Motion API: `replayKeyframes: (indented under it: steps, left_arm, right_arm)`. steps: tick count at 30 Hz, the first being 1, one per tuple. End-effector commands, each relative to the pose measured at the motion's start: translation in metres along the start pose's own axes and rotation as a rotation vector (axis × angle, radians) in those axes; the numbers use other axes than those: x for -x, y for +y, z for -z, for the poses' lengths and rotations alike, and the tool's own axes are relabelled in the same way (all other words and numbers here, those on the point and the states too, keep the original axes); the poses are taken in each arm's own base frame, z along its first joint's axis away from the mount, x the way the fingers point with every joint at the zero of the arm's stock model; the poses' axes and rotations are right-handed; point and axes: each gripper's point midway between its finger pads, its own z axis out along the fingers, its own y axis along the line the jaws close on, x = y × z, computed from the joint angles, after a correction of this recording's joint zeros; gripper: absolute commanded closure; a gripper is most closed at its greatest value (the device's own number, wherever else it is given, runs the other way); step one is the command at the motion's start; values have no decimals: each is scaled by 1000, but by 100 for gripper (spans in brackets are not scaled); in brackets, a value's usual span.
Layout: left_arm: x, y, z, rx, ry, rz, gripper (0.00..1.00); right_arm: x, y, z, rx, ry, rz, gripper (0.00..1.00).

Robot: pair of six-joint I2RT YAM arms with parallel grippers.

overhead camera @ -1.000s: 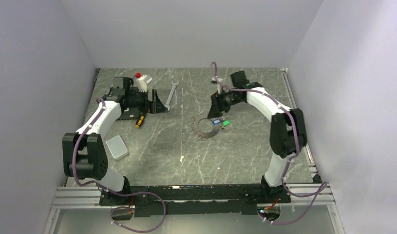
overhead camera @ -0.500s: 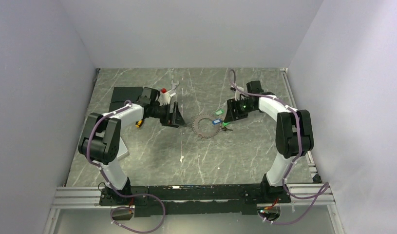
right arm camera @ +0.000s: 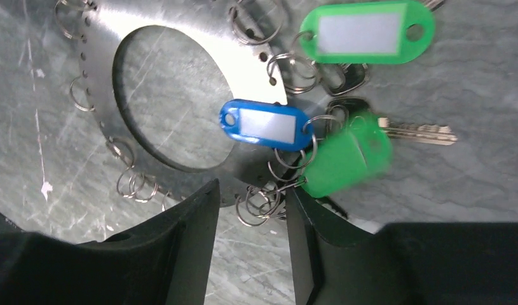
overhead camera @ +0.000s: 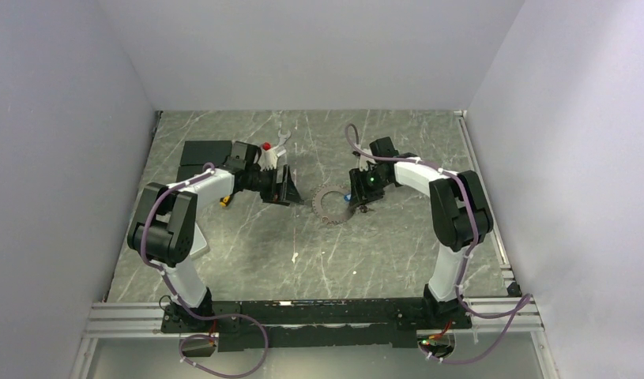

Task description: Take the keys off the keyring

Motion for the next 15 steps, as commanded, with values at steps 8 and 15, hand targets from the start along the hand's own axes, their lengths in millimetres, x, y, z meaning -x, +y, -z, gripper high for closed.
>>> replayKeyframes:
  steps: [8,15]
  left_arm:
    - [11,-6,-1,5,-32,-46,16]
    - [0,-6,-17,-24,17,-28,16]
  right_arm:
    - [8,-18,-12,-80,5,-55,77]
    - [14,7,-6,60,-10,-43,100]
